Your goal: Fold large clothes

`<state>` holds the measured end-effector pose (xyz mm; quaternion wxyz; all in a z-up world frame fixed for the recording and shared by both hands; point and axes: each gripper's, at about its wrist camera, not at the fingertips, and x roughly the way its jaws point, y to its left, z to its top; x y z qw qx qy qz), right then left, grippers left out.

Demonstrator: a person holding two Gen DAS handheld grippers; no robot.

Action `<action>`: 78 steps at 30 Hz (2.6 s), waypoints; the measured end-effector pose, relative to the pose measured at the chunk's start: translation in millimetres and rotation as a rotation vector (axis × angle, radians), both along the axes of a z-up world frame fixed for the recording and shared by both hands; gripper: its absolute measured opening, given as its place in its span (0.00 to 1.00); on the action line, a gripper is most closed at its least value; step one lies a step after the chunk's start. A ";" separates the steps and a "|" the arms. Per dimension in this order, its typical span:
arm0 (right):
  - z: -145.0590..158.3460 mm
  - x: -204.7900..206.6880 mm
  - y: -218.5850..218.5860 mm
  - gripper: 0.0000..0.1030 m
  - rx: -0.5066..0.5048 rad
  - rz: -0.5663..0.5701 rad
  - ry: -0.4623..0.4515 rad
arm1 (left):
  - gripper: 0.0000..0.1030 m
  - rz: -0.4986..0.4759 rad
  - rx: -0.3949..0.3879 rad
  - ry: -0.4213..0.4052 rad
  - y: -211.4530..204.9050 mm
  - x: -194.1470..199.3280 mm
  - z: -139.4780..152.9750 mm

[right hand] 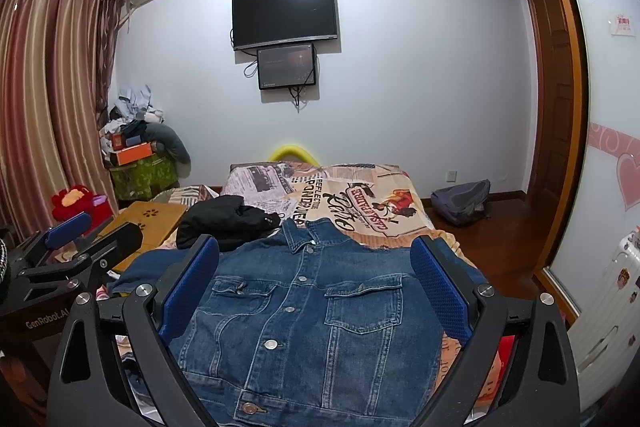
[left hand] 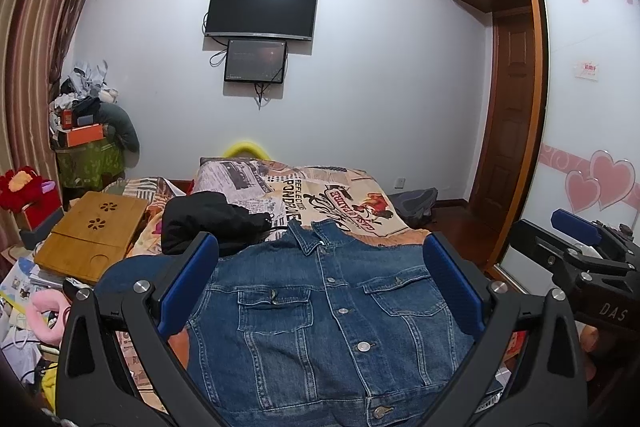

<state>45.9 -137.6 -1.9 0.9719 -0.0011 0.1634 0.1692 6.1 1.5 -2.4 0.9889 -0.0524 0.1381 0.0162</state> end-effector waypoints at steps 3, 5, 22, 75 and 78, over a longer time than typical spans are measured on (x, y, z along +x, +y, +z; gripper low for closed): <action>1.3 0.3 -0.6 0.93 0.001 -0.001 0.004 | 1.00 -0.001 0.004 -0.001 -0.6 1.2 -0.6; 0.6 1.9 -1.0 0.93 0.001 -0.002 0.005 | 1.00 -0.002 0.009 -0.003 -1.2 0.6 -3.0; -1.9 5.9 1.9 0.93 -0.006 -0.003 0.012 | 1.00 -0.001 0.022 -0.003 -6.6 1.4 -3.3; -21.3 99.0 34.8 0.93 -0.135 -0.051 0.061 | 1.00 0.337 -0.027 0.080 144.2 97.5 -19.1; -28.6 124.5 43.6 0.93 -0.152 -0.026 0.086 | 1.00 0.405 -0.068 0.131 182.3 117.8 -33.6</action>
